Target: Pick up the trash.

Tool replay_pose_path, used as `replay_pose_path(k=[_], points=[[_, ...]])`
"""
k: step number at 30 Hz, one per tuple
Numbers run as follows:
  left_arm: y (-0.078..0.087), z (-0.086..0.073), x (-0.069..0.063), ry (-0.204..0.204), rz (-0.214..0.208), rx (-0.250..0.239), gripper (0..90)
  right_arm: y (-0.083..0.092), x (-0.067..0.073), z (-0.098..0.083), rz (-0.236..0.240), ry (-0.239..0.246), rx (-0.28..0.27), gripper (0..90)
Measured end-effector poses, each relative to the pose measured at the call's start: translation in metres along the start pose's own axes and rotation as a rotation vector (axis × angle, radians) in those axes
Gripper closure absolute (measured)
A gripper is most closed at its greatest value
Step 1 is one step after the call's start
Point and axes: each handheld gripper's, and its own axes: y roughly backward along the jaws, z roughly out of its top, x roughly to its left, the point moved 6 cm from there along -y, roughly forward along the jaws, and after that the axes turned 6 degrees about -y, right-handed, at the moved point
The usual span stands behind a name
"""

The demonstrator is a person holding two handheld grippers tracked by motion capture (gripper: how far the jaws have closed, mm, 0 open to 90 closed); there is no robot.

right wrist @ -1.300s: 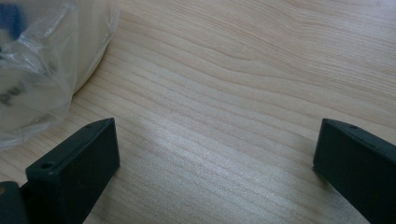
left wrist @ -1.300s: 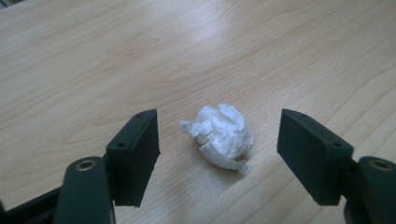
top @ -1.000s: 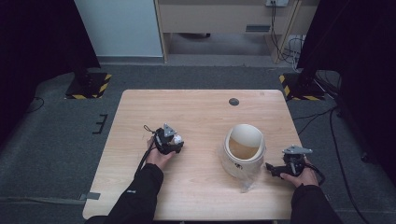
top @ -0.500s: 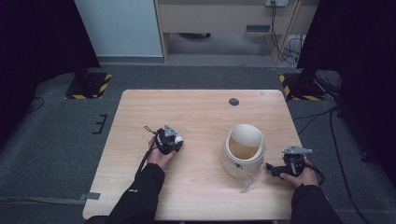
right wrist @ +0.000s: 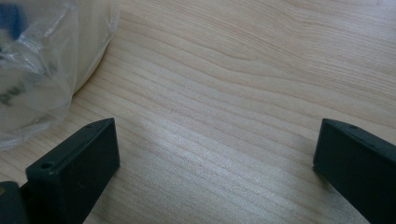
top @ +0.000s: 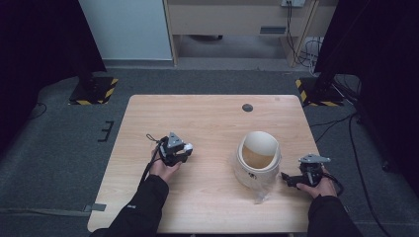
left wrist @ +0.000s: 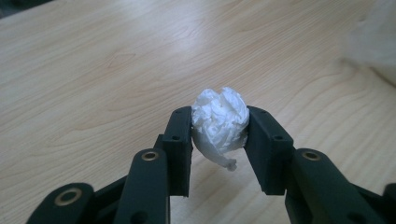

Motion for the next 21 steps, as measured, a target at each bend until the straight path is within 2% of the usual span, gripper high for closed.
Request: replay_pose_path(k=[4, 6, 7, 8, 13, 18, 19, 20, 21], points=[[0.011, 0.001, -0.008, 0.005, -0.011, -0.029, 62.2, 0.000, 0.000, 0.000, 0.000, 0.000, 0.000, 0.7], [0.018, 0.001, -0.014, 0.028, -0.027, -0.049, 62.3, 0.000, 0.000, 0.000, 0.000, 0.000, 0.000, 0.7], [0.025, 0.001, -0.019, 0.024, -0.032, -0.058, 62.3, 0.000, 0.000, 0.000, 0.000, 0.000, 0.000, 0.7], [0.025, 0.001, -0.019, 0.024, -0.032, -0.058, 62.3, 0.000, 0.000, 0.000, 0.000, 0.000, 0.000, 0.7], [0.043, 0.007, -0.029, 0.046, -0.053, -0.125, 62.3, 0.000, 0.000, 0.000, 0.000, 0.000, 0.000, 0.7], [0.057, 0.015, -0.035, 0.042, -0.069, -0.177, 62.2, 0.000, 0.000, 0.000, 0.000, 0.000, 0.000, 0.7], [0.063, 0.020, -0.036, 0.042, -0.069, -0.202, 62.1, 0.000, 0.000, 0.000, 0.000, 0.000, 0.000, 0.7], [0.063, 0.020, -0.036, 0.042, -0.069, -0.202, 62.1, 0.000, 0.000, 0.000, 0.001, 0.000, 0.000, 0.7], [0.070, 0.024, -0.037, 0.040, -0.067, -0.226, 62.1, 0.000, 0.000, 0.000, 0.000, 0.000, 0.000, 0.7]])
